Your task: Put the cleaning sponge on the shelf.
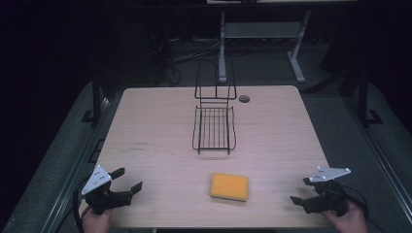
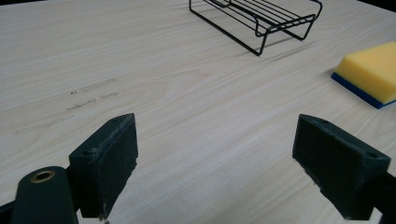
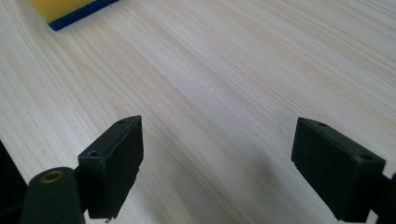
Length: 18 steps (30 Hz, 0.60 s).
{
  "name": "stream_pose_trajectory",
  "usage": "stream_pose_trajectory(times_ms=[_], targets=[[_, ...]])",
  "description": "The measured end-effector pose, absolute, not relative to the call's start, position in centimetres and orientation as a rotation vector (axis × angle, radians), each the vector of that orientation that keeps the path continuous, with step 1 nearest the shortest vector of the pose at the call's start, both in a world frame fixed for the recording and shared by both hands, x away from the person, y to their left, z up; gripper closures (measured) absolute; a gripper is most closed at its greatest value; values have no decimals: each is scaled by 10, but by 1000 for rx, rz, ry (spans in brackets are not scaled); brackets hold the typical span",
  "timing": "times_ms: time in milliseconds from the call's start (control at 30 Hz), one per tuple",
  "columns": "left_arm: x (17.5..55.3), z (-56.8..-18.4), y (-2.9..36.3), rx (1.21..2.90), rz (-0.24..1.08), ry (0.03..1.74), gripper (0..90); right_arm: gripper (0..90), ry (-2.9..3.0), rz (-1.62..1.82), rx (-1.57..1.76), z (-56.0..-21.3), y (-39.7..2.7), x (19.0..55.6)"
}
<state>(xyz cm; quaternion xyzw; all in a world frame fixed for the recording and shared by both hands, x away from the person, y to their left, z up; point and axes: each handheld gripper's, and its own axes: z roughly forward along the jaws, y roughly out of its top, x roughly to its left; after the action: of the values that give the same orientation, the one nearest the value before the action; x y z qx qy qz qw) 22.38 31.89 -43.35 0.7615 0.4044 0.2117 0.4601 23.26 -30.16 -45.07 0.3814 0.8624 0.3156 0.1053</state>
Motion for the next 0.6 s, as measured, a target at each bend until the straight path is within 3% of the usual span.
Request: stream_pose_trajectory(times_ms=[600], targets=[[224,-434,318,1879,516,989,135,163,2589,919,1045,-445,-283,236]])
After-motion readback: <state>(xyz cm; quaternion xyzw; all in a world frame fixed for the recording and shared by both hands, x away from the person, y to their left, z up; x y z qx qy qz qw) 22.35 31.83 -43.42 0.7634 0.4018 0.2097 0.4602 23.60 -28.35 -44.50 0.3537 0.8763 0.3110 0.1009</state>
